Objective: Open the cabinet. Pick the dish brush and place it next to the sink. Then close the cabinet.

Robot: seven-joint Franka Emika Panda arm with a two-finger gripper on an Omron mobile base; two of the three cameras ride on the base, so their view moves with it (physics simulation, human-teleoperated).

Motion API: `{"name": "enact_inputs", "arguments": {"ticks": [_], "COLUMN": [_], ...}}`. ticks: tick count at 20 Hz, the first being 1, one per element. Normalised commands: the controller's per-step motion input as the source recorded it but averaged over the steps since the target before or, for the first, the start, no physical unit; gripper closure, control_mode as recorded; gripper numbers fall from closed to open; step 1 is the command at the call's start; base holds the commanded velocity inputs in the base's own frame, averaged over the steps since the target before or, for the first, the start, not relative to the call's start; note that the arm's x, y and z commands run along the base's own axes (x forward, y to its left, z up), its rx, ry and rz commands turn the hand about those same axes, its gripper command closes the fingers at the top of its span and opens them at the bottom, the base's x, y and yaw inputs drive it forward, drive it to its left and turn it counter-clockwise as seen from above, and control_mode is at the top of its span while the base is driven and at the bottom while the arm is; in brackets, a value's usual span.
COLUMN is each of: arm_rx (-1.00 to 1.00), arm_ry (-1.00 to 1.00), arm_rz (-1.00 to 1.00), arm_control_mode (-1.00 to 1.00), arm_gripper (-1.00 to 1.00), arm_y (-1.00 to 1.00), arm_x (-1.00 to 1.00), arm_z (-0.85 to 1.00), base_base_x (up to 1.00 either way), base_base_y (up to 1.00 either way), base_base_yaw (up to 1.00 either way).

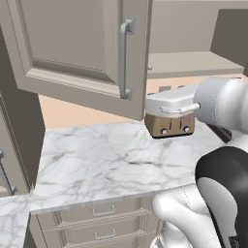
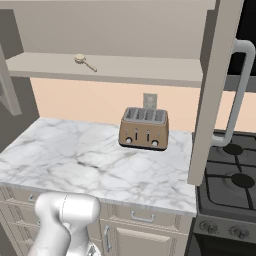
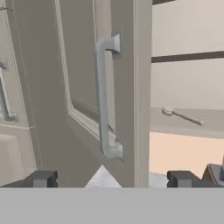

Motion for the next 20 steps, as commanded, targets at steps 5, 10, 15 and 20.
{"name": "enact_inputs", "arguments": {"ticks": [5,10,15,20], "arm_rx": [0.04,0.13,0.23,0.16], "arm_ry": [0.04,0.06,0.0,0.0], "arm_rz": [-0.33,-0.33,-0.06,0.11], "arm_control_mode": [-1.0,-1.0,-1.0,-1.0], "arm_gripper": [-1.0,-1.0,-1.0,-1.0], "arm_y": [-0.83,-0.56,-0.33,-0.04], "arm_x": [-0.05,0.0,0.06,0.0], "arm_z": [-0.06,0.06,0.41,0.24], "base_base_x": [0.0,0.0,0.0,0.0], "base_base_y": [0.0,0.0,0.0,0.0], "base_base_yaw": [0.0,0.0,0.0,0.0]}}
